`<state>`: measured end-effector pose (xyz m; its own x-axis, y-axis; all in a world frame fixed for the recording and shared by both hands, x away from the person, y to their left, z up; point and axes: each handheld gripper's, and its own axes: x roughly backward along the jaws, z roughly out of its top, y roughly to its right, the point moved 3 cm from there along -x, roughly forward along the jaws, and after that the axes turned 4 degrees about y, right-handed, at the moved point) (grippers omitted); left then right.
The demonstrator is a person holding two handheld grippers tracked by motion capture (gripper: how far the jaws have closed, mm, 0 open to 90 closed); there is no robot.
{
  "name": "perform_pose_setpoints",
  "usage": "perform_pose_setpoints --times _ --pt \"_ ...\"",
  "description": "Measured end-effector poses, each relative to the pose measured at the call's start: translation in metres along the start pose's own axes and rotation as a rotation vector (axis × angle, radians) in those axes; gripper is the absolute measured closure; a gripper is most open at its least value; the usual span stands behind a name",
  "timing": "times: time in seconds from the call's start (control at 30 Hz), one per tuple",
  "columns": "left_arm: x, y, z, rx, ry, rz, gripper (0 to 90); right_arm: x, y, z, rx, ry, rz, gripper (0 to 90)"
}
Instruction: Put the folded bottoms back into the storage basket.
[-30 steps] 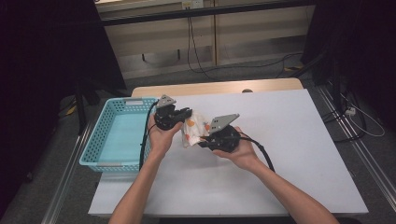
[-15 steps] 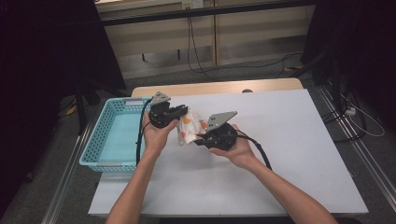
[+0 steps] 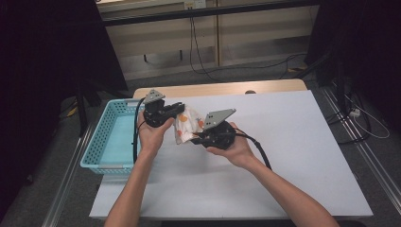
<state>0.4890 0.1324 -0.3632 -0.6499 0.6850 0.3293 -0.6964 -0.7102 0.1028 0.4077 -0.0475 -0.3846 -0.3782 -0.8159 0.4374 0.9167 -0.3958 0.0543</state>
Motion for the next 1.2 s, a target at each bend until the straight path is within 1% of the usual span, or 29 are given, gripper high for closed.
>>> perform_pose_setpoints --times 0.07,0.1,0.13,0.17,0.33,0.4,0.5,0.53,0.63,0.73,0.8,0.97,1.1,1.2 --pt "0.003 -0.002 0.002 0.003 0.009 0.009 81.3 -0.001 0.000 0.003 0.002 0.005 0.000 81.0" --pt "0.004 -0.002 0.002 0.009 0.018 0.008 81.2 -0.002 -0.001 0.004 0.004 0.005 0.000 81.0" --pt "0.006 -0.003 0.003 0.003 0.016 0.011 81.3 -0.003 -0.001 0.006 0.005 0.007 0.001 81.1" --pt "0.007 -0.004 0.003 0.008 0.021 0.010 81.2 -0.003 -0.001 0.007 0.003 0.010 0.000 81.0" --pt "0.011 -0.009 0.005 0.015 0.024 0.018 81.3 -0.008 -0.002 0.011 0.007 0.014 0.006 81.0" --pt "0.013 -0.011 0.006 0.010 0.021 0.025 81.3 -0.010 -0.002 0.012 0.007 0.014 0.008 81.0" --pt "0.016 -0.013 0.007 0.014 0.030 0.029 81.3 -0.012 -0.002 0.015 0.008 0.019 0.009 81.1" --pt "0.017 -0.014 0.008 0.010 0.030 0.031 81.3 -0.013 -0.002 0.017 0.009 0.021 0.011 81.1" --pt "0.021 -0.016 0.009 0.018 0.038 0.031 81.3 -0.015 -0.003 0.020 0.016 0.023 0.013 81.1" --pt "0.025 -0.018 0.010 0.008 0.040 0.048 81.3 -0.017 -0.003 0.026 0.024 0.025 0.020 81.1" --pt "0.028 -0.021 0.010 0.015 0.044 0.049 81.3 -0.019 -0.004 0.029 0.027 0.032 0.024 81.1" --pt "0.035 -0.027 0.012 0.016 0.055 0.058 81.3 -0.026 -0.007 0.035 0.032 0.037 0.032 81.1" --pt "0.041 -0.031 0.013 0.015 0.052 0.066 81.3 -0.030 -0.008 0.039 0.038 0.037 0.037 81.1" --pt "0.043 -0.034 0.013 0.025 0.055 0.067 81.3 -0.033 -0.008 0.041 0.037 0.041 0.037 81.1"
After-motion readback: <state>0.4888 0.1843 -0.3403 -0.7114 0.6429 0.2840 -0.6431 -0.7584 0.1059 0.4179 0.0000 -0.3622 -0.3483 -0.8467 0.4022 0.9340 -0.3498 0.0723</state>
